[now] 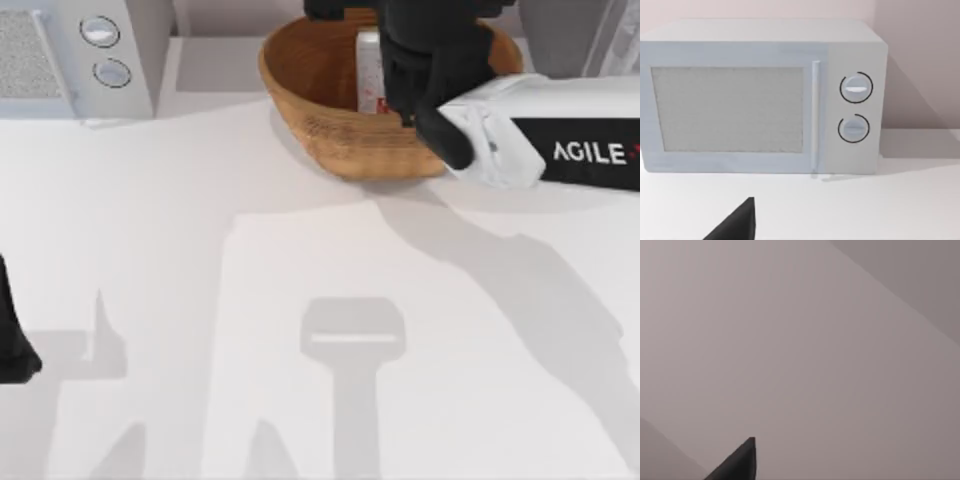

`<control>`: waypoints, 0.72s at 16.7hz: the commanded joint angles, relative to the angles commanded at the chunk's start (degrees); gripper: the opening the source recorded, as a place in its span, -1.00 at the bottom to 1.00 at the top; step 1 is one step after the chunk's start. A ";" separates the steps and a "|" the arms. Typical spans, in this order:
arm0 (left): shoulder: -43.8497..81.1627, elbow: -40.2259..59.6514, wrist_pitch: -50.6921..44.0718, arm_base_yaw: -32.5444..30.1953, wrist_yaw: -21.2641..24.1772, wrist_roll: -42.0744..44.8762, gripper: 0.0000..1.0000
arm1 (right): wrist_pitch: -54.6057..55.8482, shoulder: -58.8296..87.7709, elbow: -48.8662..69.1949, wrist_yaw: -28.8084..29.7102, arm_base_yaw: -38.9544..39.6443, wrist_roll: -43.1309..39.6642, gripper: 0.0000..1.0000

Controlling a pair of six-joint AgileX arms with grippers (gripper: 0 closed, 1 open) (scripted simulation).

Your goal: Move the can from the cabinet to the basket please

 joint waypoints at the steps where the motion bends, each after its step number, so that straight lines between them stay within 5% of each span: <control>1: 0.00 0.00 0.00 0.00 0.00 0.00 1.00 | -0.36 -1.19 -0.83 -0.40 -0.35 -0.03 1.00; 6: 0.00 0.00 0.00 0.00 0.00 0.00 1.00 | -5.03 -16.24 -11.33 -4.90 -4.64 -0.33 1.00; 12: 0.00 0.00 0.00 0.00 0.00 0.00 1.00 | -15.31 -52.58 -34.53 -14.26 -13.91 -0.68 1.00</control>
